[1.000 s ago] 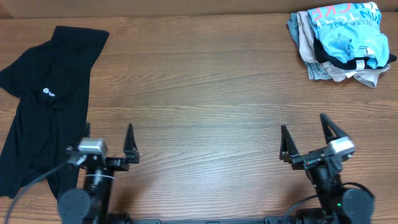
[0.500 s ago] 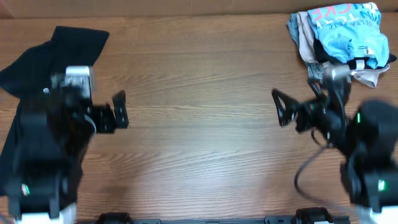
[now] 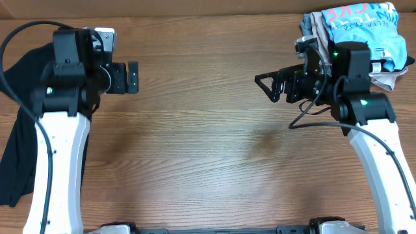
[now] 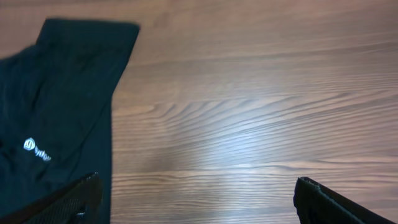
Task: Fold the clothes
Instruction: 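Reach the left gripper to the black t-shirt and grasp its edge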
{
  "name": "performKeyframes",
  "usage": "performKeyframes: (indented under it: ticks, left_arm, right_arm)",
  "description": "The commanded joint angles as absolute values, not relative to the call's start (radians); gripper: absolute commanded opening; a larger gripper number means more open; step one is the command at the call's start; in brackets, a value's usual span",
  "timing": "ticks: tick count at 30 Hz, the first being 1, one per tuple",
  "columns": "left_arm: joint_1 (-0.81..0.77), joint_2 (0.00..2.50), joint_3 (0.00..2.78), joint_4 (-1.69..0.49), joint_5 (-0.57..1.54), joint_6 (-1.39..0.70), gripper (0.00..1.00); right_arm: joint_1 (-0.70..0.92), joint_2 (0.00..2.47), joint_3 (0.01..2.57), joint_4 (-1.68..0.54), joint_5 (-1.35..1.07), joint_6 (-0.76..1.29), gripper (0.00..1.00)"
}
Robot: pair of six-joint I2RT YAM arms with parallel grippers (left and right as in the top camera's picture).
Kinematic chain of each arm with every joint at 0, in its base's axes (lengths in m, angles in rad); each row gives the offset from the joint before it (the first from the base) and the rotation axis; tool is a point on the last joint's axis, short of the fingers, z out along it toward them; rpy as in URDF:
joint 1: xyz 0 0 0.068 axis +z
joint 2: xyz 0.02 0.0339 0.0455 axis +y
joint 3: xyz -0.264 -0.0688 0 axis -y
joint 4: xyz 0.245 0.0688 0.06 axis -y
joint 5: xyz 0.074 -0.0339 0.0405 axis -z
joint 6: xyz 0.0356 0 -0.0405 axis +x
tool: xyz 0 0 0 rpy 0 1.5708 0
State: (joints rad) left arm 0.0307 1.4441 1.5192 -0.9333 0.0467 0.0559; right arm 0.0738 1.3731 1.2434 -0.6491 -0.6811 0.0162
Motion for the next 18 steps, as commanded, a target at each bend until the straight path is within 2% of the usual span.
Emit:
performKeyframes:
  ticks: [1, 10, 18]
  left_arm:
    - [0.103, 1.533, 1.541, -0.916, -0.011, 0.075, 1.00]
    - [0.327, 1.776, 1.541, -0.764, -0.010, 0.075, 1.00]
    - [0.401, 1.974, 1.541, -0.590, -0.017, 0.180, 0.99]
  right_arm:
    - [0.080, 1.407, 1.264, -0.653, -0.729, 0.019, 0.99]
    - [0.080, 1.433, 1.264, -0.709, -0.637, 0.019, 0.95]
    - [0.080, 1.433, 1.264, -0.749, -0.599, 0.019, 0.94]
